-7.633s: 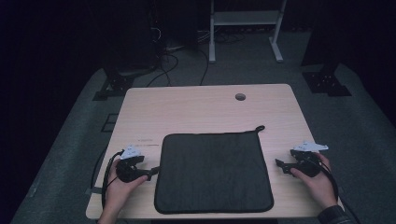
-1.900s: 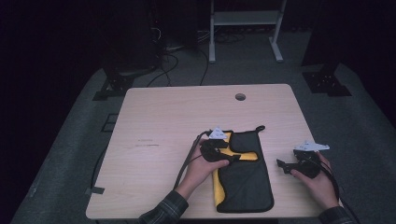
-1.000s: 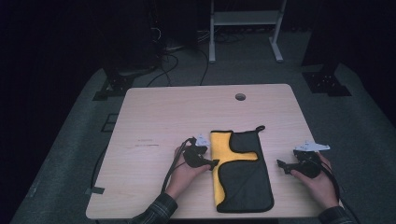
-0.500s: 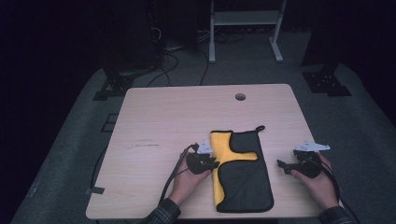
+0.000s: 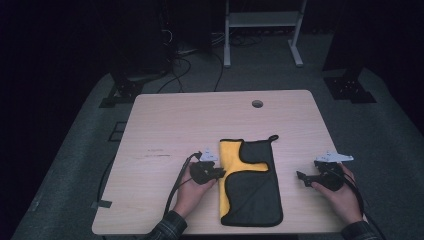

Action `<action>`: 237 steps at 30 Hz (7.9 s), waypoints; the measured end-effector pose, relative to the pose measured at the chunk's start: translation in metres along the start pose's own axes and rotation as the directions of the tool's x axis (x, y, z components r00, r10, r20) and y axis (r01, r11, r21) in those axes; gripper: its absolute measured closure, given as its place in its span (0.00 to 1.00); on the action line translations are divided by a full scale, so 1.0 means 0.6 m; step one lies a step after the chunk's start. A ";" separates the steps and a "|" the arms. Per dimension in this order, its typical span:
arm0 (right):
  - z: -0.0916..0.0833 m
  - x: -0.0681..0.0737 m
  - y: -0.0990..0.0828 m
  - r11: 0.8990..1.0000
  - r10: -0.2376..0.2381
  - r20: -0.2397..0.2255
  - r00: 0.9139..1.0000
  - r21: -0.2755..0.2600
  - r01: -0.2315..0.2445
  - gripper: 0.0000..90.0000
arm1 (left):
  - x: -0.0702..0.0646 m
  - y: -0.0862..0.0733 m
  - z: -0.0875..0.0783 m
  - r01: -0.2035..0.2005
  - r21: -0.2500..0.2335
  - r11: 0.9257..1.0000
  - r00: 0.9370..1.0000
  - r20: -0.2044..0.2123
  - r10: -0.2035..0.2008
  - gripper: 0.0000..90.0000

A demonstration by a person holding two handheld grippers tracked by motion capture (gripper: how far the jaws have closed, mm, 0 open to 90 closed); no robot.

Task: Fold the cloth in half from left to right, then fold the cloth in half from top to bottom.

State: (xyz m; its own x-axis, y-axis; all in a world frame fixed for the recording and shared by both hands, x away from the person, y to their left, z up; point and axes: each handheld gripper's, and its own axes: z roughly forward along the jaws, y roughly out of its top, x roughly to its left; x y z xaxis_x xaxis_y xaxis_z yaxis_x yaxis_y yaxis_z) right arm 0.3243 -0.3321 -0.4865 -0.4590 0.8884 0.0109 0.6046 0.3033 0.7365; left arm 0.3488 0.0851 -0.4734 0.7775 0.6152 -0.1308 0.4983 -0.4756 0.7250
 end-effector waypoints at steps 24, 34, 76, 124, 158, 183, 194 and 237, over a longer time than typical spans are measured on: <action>-0.004 0.010 0.009 1.000 -0.010 0.004 1.000 -0.009 0.010 0.30 | 0.063 -0.065 -0.107 0.021 -0.036 0.999 0.991 -0.132 -0.025 0.31; 0.000 0.047 0.046 0.998 -0.048 -0.082 0.995 -0.050 0.044 0.41 | 0.069 -0.102 -0.132 0.027 0.005 1.000 0.985 -0.171 -0.026 0.16; 0.125 0.220 0.228 0.965 -0.260 -0.382 0.887 -0.135 0.225 0.67 | 0.076 -0.122 -0.120 -0.031 0.023 0.999 0.984 -0.174 0.034 0.00; 0.178 0.161 0.236 0.987 -0.160 -0.192 0.968 -0.061 0.151 0.93 | 0.076 -0.122 -0.120 -0.028 0.021 0.999 0.984 -0.177 0.032 0.00; 0.090 0.243 0.178 0.973 -0.229 -0.410 0.883 -0.129 0.192 0.64 | 0.076 -0.122 -0.119 -0.029 0.022 0.999 0.983 -0.178 0.032 0.00; 0.173 0.353 0.175 0.935 -0.341 -0.482 0.807 -0.090 0.342 0.80 | 0.076 -0.122 -0.119 -0.026 0.016 1.000 0.983 -0.179 0.028 0.00; 0.141 0.333 0.183 0.951 -0.305 -0.514 0.802 -0.113 0.289 0.97 | 0.077 -0.122 -0.119 -0.029 0.020 0.999 0.983 -0.179 0.032 0.00; -0.041 0.208 0.019 0.965 -0.209 -0.639 0.741 -0.012 0.262 0.89 | 0.077 -0.122 -0.119 -0.024 0.020 1.000 0.982 -0.184 0.027 0.00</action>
State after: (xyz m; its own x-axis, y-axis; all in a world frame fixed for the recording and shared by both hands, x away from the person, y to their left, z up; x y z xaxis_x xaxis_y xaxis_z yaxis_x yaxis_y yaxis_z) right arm 0.2576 -0.2263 -0.4601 -0.8819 0.3747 0.2861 0.4556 0.5212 0.7217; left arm 0.3208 0.1932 -0.4839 0.7067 0.7074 0.0160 0.4869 -0.5025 0.7144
